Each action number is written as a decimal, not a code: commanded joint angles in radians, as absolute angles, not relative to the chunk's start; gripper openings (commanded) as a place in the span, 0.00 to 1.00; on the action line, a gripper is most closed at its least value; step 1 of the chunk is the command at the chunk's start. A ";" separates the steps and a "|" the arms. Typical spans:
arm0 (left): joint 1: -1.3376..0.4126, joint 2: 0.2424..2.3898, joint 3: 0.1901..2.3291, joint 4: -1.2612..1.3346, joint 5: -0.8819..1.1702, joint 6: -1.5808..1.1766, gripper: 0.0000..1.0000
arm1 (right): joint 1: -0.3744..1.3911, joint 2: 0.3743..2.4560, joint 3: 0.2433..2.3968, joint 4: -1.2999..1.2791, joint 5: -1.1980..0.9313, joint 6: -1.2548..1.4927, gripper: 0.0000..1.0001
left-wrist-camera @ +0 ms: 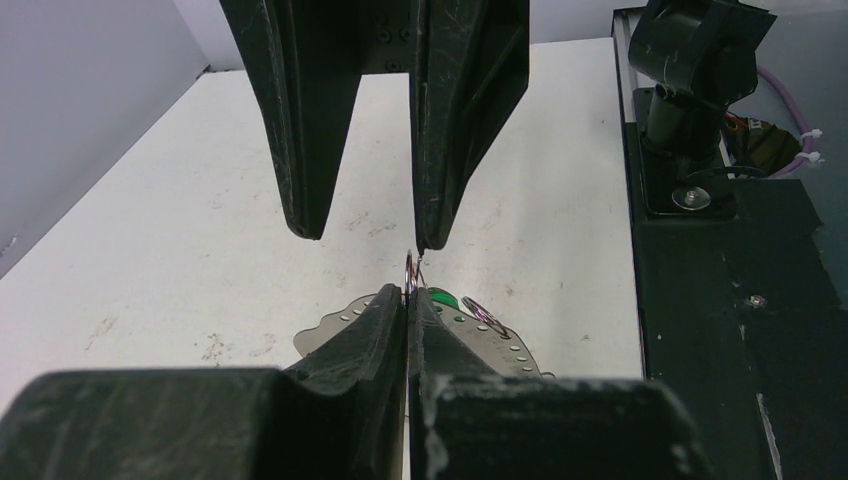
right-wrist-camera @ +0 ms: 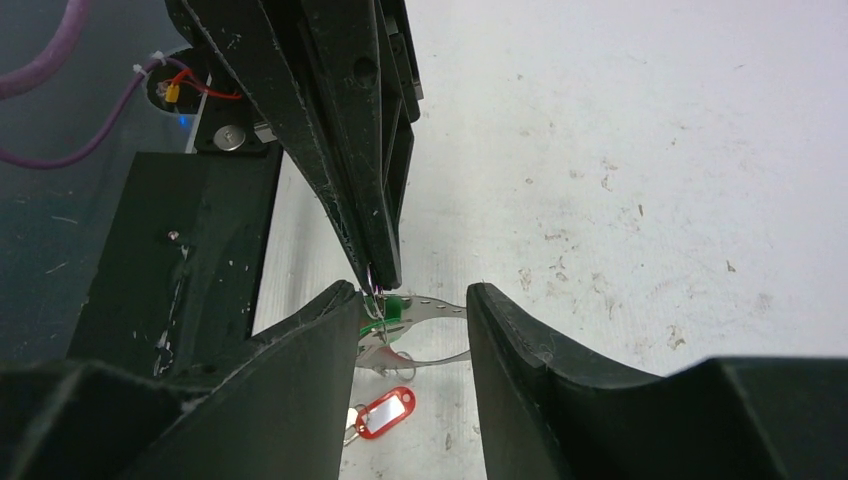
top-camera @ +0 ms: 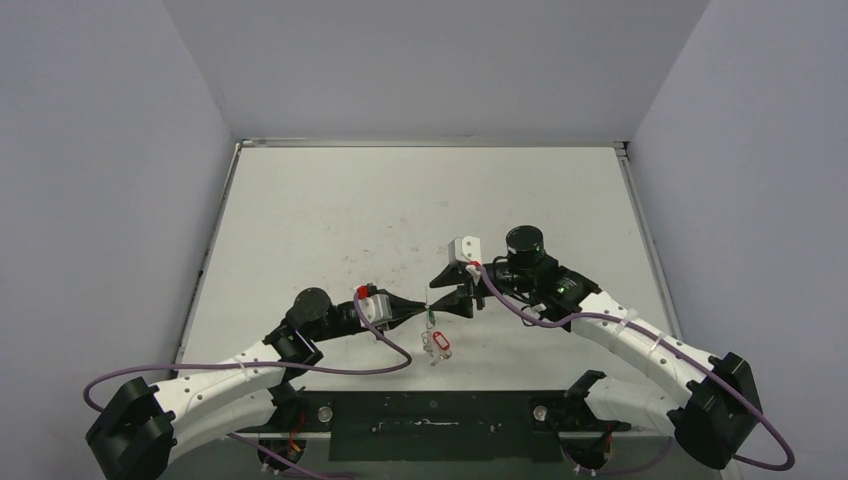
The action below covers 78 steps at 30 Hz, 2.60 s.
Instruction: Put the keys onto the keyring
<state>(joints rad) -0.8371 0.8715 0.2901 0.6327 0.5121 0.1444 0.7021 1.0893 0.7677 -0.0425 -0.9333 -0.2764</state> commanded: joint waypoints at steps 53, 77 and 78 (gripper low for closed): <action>-0.842 0.792 0.386 0.451 0.496 0.255 0.33 | 0.937 1.442 1.455 -0.979 -0.440 -0.355 0.00; -0.843 0.911 0.428 0.520 0.568 0.264 0.10 | 0.979 1.491 1.500 -1.005 -0.448 -0.344 0.00; -0.843 0.913 0.430 0.515 0.569 0.267 0.10 | 0.979 1.491 1.499 -1.003 -0.446 -0.344 0.00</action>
<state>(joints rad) -0.8417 0.9039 0.3714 0.4541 0.5365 0.2554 0.9649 1.5288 1.4689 -1.0374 -0.4454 -0.3546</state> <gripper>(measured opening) 0.108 0.037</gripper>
